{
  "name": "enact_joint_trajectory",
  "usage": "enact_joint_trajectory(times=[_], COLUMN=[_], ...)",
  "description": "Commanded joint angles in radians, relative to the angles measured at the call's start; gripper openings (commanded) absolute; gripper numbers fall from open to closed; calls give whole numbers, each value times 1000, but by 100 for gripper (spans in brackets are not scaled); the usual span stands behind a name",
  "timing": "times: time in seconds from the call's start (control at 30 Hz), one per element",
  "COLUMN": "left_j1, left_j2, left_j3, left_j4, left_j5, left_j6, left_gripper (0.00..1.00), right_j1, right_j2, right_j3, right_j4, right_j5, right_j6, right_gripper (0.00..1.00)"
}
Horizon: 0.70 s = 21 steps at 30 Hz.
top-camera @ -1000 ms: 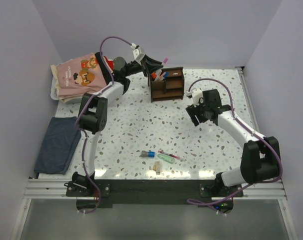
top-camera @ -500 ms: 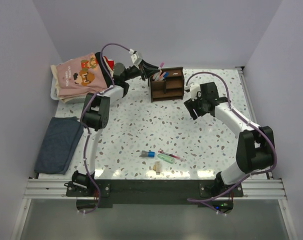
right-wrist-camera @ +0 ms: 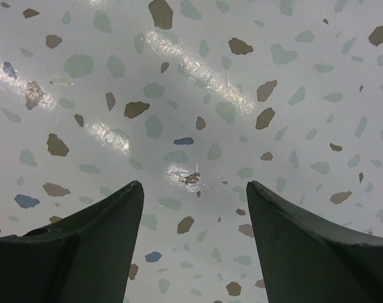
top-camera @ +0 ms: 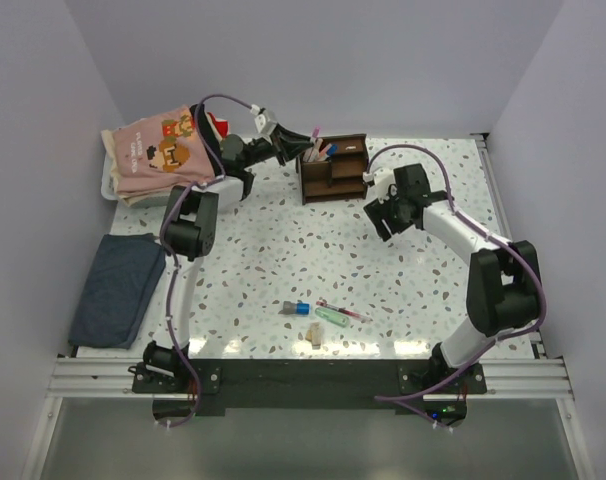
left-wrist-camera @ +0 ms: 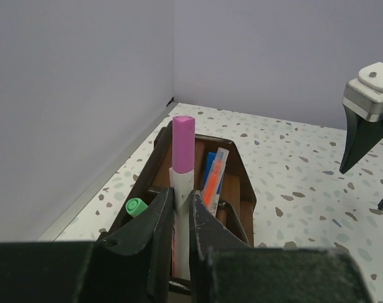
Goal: Sort the stationery into containers
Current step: Place the pen in the storage box.
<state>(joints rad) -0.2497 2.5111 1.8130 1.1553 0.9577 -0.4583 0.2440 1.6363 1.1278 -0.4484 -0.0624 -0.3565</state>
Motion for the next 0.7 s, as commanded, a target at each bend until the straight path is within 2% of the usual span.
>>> enact_joint_trajectory(times=[0.0,0.07,0.17,0.33,0.53,0.67], left_j1=[30,32,33,38,49,64], left_j2=[-58,-69,-81,-101,-146,-248], left_j3=[-76,-98,-115,-115,-115,-156], left_j4=[57,66,70,63,49,35], left_j5=[21,26,30,27,47,78], left_j6=[-19,-19,-17,-2,23,18], left_gripper=[9,14,17,35,50,50], right_j1=[14,14,15,17,20,21], right_j2=[5,8,10,7,-4,-16], right_j3=[32,33,33,29,20,18], right_j4=[17,19,23,25,28,33], right_j5=[3,3,-4,-10,-16,-16], right_j6=[2,2,4,7,11,11], right_gripper=[70,70,70,70,70,70])
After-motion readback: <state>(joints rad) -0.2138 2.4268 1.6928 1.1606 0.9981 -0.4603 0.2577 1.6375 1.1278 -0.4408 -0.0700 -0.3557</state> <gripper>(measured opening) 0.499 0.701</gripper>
